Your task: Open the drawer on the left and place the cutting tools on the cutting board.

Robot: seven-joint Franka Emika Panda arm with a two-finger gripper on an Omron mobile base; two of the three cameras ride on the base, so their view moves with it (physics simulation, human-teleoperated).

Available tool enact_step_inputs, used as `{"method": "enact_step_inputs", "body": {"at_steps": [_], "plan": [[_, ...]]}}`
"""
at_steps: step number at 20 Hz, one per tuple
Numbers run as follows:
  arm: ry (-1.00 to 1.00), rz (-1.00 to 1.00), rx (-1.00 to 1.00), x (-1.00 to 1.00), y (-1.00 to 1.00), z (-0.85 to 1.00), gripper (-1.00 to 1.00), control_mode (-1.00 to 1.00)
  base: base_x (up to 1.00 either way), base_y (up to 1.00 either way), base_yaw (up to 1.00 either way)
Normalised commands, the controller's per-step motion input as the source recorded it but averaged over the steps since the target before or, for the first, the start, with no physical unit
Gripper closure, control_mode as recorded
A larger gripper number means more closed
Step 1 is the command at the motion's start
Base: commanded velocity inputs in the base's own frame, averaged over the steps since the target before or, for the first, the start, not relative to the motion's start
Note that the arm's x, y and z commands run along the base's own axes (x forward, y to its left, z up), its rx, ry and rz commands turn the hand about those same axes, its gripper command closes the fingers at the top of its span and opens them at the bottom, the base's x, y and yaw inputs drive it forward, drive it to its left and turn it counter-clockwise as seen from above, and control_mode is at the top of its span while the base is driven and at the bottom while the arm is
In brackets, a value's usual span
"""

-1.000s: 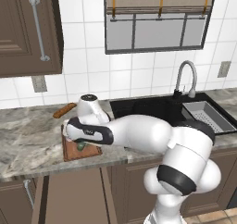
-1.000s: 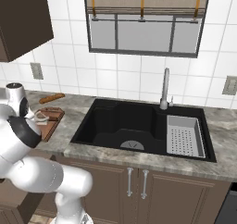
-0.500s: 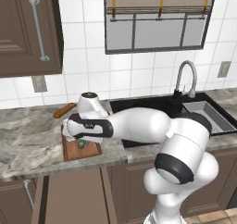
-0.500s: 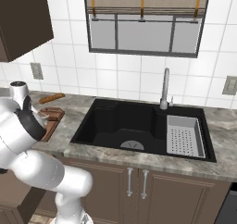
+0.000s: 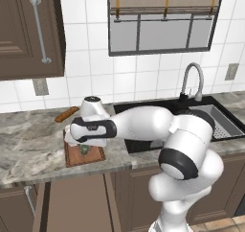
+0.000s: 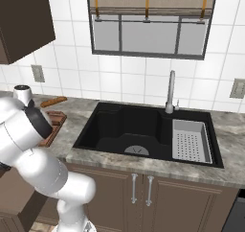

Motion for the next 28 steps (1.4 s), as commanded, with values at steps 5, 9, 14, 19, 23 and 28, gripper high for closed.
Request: {"method": "enact_step_inputs", "body": {"at_steps": [5, 9, 14, 19, 23, 28], "plan": [[-0.03, 0.15, -0.01, 0.01, 0.0, -0.02, 1.0, -1.0, 0.0, 0.0, 0.0], [-0.05, 0.16, -0.02, 0.0, 0.0, 0.0, 1.0, -1.0, 0.0, 0.0, 0.0], [-0.03, 0.19, -0.03, 0.03, 0.0, 0.0, 1.0, -1.0, 0.0, 0.0, 0.0], [-0.07, 0.22, -0.03, 0.02, -0.02, 0.0, 1.0, -1.0, 0.0, 0.0, 0.0], [-0.11, 0.19, -0.01, 0.03, -0.06, 0.0, 1.0, -1.0, 0.0, 0.0, 0.0], [-0.16, 0.17, -0.01, 0.07, -0.05, 0.0, 1.0, -1.0, 0.0, 0.0, 0.0]]}}
